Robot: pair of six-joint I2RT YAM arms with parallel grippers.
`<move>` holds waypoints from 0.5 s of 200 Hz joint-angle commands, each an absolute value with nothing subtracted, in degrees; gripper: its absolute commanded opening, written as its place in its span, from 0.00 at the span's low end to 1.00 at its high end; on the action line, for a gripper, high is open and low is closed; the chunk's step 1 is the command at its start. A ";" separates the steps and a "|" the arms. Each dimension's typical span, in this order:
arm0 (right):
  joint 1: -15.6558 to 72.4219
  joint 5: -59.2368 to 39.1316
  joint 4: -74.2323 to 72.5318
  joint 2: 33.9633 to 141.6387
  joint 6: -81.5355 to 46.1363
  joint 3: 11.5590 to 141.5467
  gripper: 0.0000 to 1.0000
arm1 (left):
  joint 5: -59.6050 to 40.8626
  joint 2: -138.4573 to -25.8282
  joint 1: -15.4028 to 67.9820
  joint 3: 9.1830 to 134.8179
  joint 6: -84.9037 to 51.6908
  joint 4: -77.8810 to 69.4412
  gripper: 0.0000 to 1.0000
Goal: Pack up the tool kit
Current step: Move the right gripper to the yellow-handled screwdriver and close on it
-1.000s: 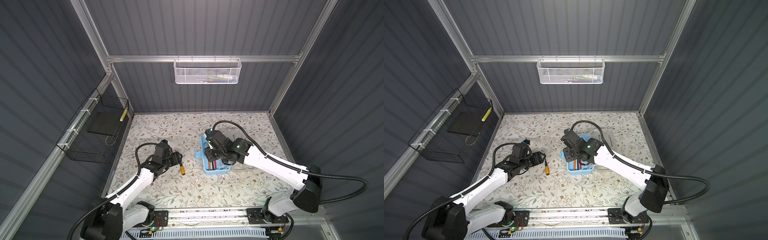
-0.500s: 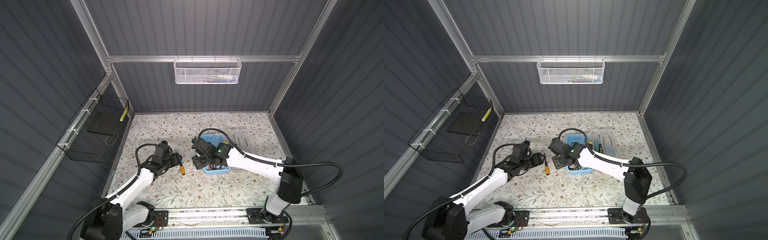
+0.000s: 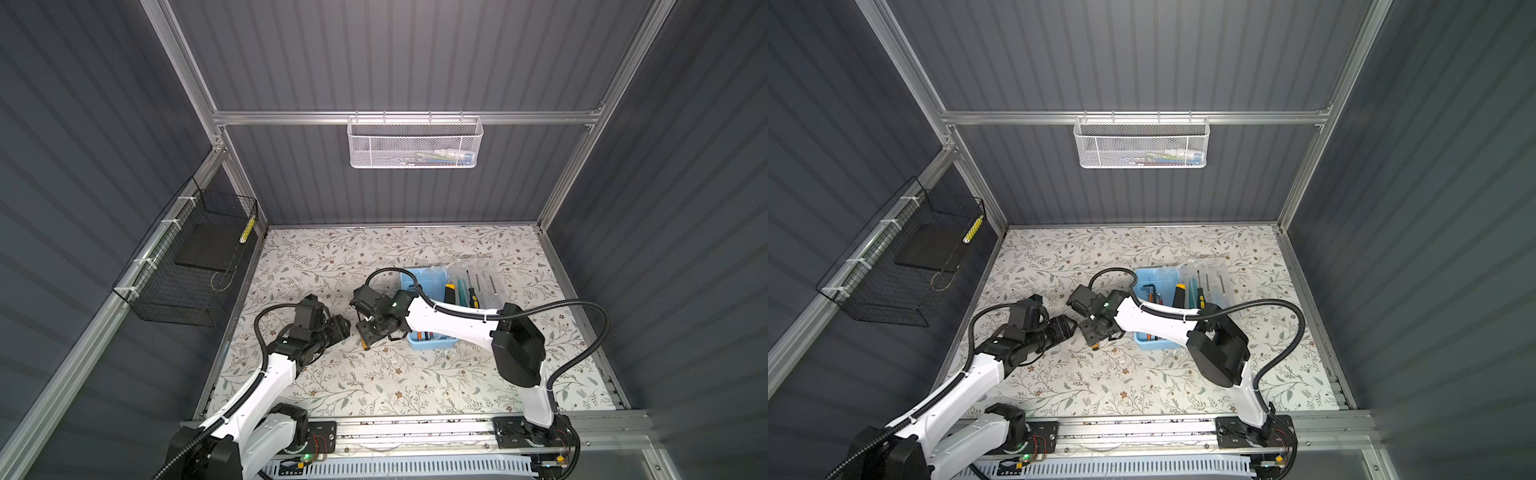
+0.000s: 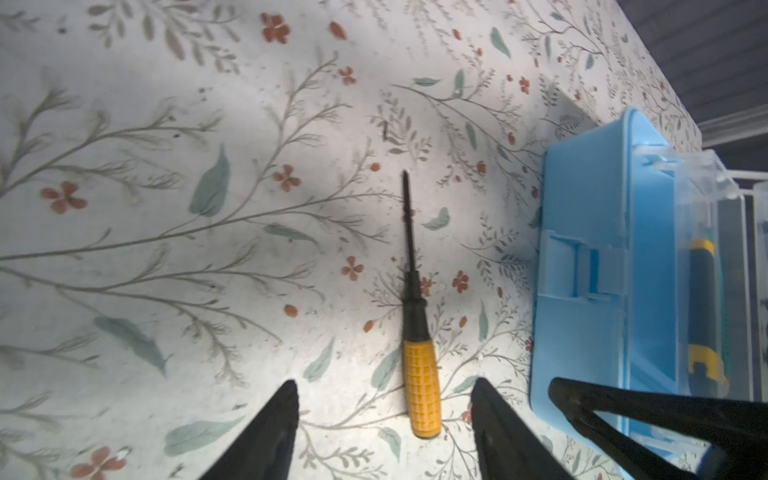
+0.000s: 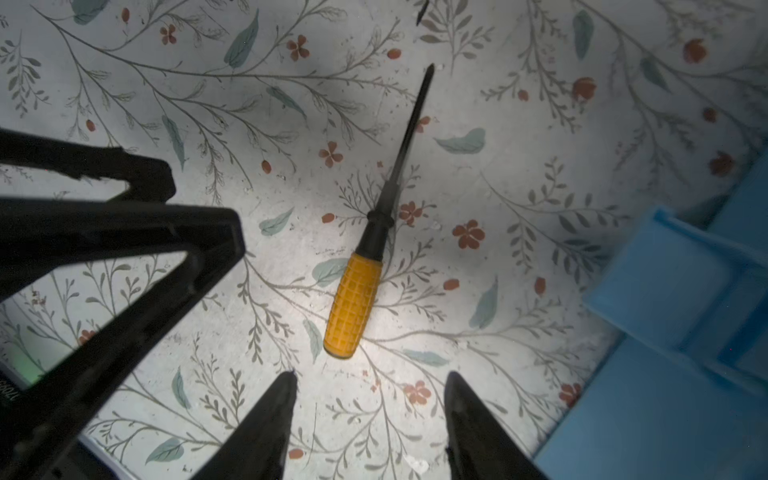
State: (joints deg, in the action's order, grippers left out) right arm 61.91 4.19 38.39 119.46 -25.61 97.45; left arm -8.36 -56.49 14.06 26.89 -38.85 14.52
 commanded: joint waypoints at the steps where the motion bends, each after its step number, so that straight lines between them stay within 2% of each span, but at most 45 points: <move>1: 62.03 3.78 41.87 122.71 -24.37 101.79 0.56 | -16.95 -55.48 9.21 23.47 -41.31 12.30 0.67; 29: 61.96 2.58 42.80 126.15 -24.16 104.46 0.54 | -20.70 -55.32 5.86 22.83 -40.96 11.26 0.67; 100: 61.96 1.77 45.43 132.95 -24.60 108.50 0.46 | -21.27 -55.20 5.46 23.05 -40.21 10.55 0.66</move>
State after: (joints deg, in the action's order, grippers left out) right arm 61.91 2.31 42.65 131.22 -24.82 106.67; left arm -19.57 -56.16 5.89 23.07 -40.32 10.87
